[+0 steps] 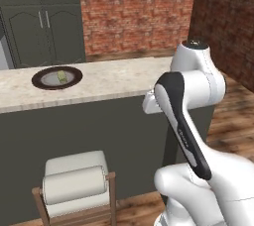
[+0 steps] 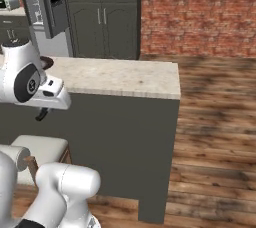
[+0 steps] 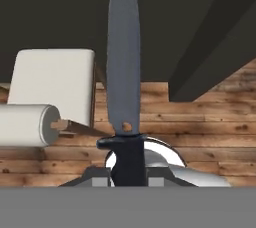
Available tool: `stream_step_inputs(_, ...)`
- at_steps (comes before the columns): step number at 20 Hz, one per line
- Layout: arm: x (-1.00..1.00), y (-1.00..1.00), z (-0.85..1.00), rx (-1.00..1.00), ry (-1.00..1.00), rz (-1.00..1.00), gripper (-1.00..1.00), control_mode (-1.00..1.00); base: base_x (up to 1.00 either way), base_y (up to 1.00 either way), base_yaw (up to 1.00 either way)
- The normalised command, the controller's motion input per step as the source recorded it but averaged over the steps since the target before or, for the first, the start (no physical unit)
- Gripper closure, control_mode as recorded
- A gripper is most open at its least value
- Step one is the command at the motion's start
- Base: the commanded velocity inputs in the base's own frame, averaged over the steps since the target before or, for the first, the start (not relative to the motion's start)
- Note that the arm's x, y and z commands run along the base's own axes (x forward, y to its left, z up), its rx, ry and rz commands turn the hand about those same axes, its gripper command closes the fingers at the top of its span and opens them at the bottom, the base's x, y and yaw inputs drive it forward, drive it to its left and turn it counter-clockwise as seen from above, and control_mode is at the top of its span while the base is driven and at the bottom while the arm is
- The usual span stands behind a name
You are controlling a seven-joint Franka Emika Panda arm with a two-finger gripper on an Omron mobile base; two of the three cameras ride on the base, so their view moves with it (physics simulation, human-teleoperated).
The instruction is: Retrieve the butter from the fridge and place it on a plate on the dining table. Then retrieve the butter knife by the fridge and place it near the plate.
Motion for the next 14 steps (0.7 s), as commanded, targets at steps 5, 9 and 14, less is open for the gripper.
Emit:
stream_step_inputs(5, 0.48, 0.06, 0.50, -0.13, -0.03, 0.00, 1.00, -1.00, 0.00, 0.00, 0.00)
stream_step_inputs(9, 0.97, 0.15, 0.24, -0.13, -0.01, 0.01, 1.00, -1.00, 0.00, 0.00, 0.00)
stream_step_inputs(14, 0.89, 0.25, 0.03, 0.00, -0.11, 0.15, 1.00, -1.00, 0.00, 0.00, 0.00)
